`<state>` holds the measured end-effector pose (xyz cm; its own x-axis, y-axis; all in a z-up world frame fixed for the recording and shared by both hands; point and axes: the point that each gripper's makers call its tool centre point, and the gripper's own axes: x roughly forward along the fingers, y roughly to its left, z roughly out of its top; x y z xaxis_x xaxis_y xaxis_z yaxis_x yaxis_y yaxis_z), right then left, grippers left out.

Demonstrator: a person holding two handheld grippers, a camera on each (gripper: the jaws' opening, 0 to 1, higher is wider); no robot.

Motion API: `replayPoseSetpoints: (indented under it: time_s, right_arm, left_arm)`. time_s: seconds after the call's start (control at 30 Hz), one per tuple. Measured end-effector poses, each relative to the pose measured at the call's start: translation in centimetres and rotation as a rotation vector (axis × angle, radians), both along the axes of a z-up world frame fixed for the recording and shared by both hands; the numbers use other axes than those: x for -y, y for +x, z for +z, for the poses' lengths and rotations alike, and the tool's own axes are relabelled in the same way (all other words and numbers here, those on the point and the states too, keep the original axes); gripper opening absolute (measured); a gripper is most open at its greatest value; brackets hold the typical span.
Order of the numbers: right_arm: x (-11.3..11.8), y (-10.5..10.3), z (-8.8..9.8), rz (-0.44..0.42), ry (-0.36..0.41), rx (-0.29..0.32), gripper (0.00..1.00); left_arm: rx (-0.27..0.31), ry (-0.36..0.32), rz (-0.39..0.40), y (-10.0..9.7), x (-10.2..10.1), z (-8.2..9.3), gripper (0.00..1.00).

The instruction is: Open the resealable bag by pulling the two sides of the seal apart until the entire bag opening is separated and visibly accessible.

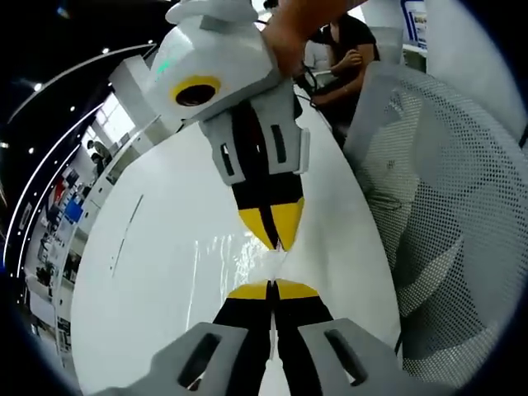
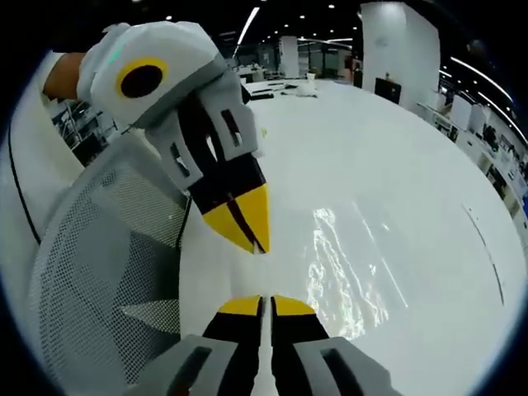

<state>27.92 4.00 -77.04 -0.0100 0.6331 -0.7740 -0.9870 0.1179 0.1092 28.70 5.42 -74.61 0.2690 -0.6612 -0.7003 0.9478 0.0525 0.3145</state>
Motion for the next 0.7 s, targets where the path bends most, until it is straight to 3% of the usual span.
replayPoseSetpoints:
  time_s: [0.13,0.23,0.37,0.53,0.7]
  right_arm:
    - [0.03,-0.17,-0.07,-0.002,-0.003,0.003,0.00]
    - [0.07,-0.27,-0.19,-0.001,-0.014,-0.004,0.00]
    - [0.04,-0.18,-0.21,-0.001,-0.025,0.001,0.00]
    - [0.01,-0.13,-0.26,0.001,-0.038,0.003,0.00]
    - [-0.09,0.04,-0.25,0.000,-0.045,0.005,0.00]
  left_arm:
    - [-0.004,-0.004,-0.008,-0.25,-0.08,-0.14,0.00]
    - [-0.060,-0.024,0.019,-0.53,-0.09,-0.34,0.00]
    - [-0.042,-0.019,0.016,-0.40,-0.16,-0.32,0.01]
    - [-0.033,-0.030,0.010,-0.38,0.06,0.04,0.14]
    - [-0.030,-0.041,0.001,-0.50,0.49,0.48,0.13]
